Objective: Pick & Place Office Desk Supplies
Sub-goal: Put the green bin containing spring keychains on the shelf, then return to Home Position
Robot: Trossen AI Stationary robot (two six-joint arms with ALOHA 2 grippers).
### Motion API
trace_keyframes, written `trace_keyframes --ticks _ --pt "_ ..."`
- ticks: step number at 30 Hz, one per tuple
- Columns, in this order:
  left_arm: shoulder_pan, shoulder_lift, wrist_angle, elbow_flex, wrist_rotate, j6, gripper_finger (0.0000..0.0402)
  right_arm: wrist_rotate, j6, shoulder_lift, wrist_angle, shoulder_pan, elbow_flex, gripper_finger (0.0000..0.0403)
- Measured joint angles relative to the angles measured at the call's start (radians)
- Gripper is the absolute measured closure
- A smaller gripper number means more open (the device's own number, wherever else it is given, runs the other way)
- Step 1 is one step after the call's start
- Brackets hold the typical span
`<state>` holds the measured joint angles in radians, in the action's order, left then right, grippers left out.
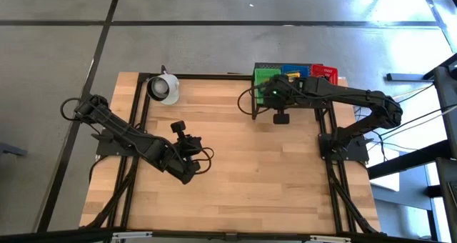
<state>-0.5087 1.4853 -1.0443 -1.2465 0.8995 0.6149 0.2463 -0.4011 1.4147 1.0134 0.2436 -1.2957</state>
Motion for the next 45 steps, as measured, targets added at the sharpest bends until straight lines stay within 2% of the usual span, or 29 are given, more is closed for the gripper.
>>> trace_keyframes --ticks 7,16,19,25,32,36,39,45 --pt "0.000 0.000 0.000 0.000 -0.001 0.000 0.0396 0.080 0.000 0.000 -0.003 0.000 0.000 0.0318" --pt "0.000 0.000 -0.003 0.000 -0.002 0.000 0.0396 0.088 0.023 0.000 -0.029 -0.001 0.000 0.0239" --pt "0.000 0.000 -0.003 0.000 -0.003 0.000 0.0396 0.121 0.032 0.000 -0.006 -0.014 -0.018 0.0221" --pt "0.000 0.000 -0.004 0.000 -0.004 -0.026 0.0396 0.136 0.102 -0.001 0.064 -0.042 -0.162 0.0212" --pt "0.000 0.000 0.013 0.000 -0.004 -0.082 0.0396 0.163 0.409 -0.002 0.211 -0.077 -0.405 0.0219" --pt "0.000 0.000 0.069 0.000 -0.038 -0.104 0.0396 0.195 0.546 -0.002 0.323 -0.125 -0.514 0.0221" --pt "0.000 0.000 0.087 0.000 -0.092 -0.105 0.0396 0.149 0.603 -0.005 0.378 -0.165 -0.562 0.0221" --pt "0.000 0.000 0.109 0.000 -0.175 -0.060 0.0395 -0.108 0.736 -0.008 0.409 -0.211 -0.577 0.0221"
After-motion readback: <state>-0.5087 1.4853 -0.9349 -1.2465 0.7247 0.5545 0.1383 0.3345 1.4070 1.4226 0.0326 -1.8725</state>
